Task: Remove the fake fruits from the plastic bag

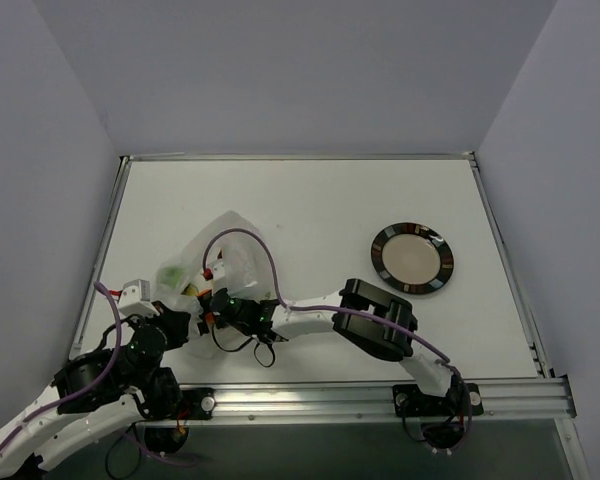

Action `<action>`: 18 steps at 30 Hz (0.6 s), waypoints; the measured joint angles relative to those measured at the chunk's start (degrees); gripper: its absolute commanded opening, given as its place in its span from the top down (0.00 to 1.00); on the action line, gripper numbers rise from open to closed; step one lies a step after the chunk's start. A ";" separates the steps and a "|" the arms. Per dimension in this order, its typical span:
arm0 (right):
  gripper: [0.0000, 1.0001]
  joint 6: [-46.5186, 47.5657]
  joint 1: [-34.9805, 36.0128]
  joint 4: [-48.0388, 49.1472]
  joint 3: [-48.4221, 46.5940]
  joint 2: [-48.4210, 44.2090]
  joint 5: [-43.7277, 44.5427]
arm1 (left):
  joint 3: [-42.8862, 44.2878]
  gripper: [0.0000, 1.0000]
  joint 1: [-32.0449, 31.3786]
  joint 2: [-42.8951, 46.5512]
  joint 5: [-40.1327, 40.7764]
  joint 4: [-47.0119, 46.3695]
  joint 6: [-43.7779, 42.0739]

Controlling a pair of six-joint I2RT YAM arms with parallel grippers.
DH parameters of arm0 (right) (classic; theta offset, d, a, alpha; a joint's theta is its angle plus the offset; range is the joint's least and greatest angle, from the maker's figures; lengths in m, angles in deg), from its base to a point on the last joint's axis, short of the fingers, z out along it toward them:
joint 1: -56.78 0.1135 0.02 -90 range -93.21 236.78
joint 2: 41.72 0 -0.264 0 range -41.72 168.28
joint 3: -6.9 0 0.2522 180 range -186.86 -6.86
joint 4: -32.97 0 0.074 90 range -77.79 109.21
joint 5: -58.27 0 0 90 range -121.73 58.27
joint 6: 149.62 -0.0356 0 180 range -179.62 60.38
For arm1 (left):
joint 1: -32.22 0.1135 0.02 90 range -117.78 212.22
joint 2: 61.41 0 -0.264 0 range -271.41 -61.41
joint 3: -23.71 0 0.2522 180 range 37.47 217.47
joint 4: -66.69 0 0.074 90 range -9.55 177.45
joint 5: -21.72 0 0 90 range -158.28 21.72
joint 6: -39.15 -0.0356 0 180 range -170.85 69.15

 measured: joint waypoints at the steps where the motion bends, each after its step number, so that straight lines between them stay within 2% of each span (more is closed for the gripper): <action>1: 0.12 0.35 -0.22 0.92 0.00 0.46 0.42 | -0.33 0.98 0.00 0.02 0.00 -0.04 0.00; 3: 0.20 0.90 -0.85 1.55 -0.02 0.50 0.57 | -1.03 0.98 0.00 0.07 0.00 -0.07 0.00; 5: 0.41 1.88 -1.49 2.60 -0.02 0.50 0.66 | -1.55 0.98 0.00 0.07 -0.02 -0.04 0.00; 7: 0.50 2.84 -1.81 4.13 0.63 0.20 0.61 | -1.57 0.98 0.00 0.07 0.02 -0.13 0.00; 11: 0.51 4.04 -2.16 6.67 5.14 -2.97 0.09 | -1.60 0.98 0.00 0.07 0.02 -0.33 0.00; 18: 0.53 5.14 -2.12 8.24 14.51 -16.79 -3.61 | -1.79 0.98 0.00 -0.68 0.74 -2.80 -0.94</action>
